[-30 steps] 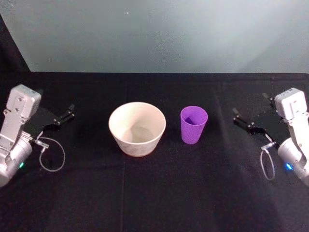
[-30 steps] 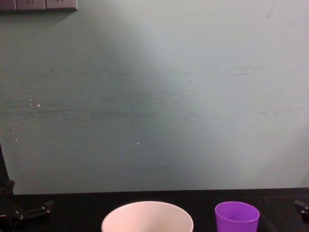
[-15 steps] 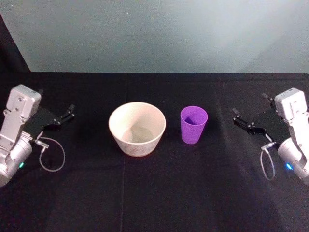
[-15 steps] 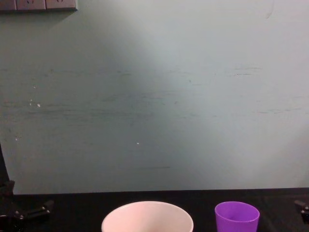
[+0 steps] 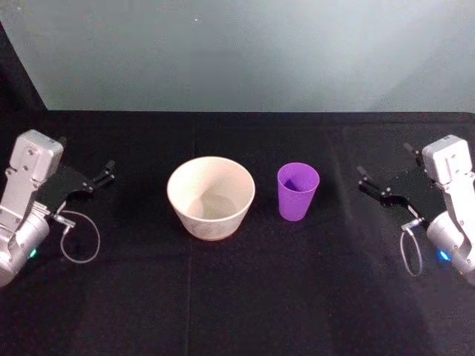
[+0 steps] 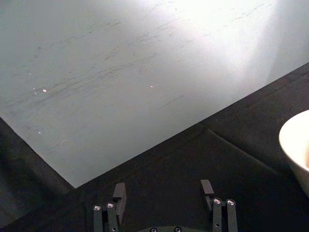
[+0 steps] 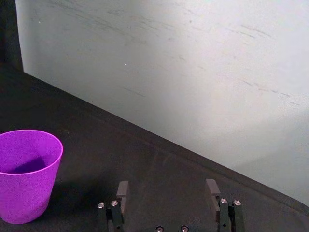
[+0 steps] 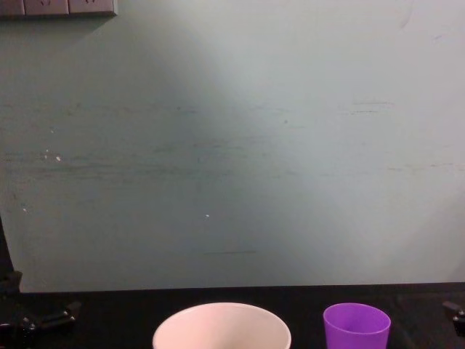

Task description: Pick up the cup and pour the mung beans from the cup into the bowl.

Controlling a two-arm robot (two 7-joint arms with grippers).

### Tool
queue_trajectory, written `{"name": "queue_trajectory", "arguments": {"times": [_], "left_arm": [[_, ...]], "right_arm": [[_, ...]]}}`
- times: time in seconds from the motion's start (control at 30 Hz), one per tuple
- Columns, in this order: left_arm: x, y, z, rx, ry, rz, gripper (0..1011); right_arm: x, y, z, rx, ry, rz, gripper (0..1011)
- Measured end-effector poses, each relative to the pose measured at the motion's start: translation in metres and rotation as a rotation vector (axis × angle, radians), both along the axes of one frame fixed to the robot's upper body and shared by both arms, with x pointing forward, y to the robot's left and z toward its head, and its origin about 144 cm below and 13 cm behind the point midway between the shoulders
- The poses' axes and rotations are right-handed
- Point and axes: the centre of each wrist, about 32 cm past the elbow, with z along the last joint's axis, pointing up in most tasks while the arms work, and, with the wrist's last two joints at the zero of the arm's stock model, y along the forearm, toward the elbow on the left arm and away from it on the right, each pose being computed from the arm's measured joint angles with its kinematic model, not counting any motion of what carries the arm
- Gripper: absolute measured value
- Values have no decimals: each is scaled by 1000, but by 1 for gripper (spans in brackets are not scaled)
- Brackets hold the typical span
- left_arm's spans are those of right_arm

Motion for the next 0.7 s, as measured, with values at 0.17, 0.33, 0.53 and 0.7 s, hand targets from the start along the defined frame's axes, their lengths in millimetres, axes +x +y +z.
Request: {"name": "queue_trajectory", "arguments": {"times": [0.17, 0.33, 0.53, 0.7], "left_arm": [[0, 0, 0, 0, 0, 0, 1000], [0, 0, 0, 0, 0, 0, 1000], [0, 0, 0, 0, 0, 0, 1000], [0, 0, 0, 0, 0, 0, 1000]], "right_arm": [[0, 0, 0, 0, 0, 0, 1003], [0, 0, 0, 0, 0, 0, 1003], [0, 0, 0, 0, 0, 0, 1003], [0, 0, 0, 0, 0, 0, 1003]]}}
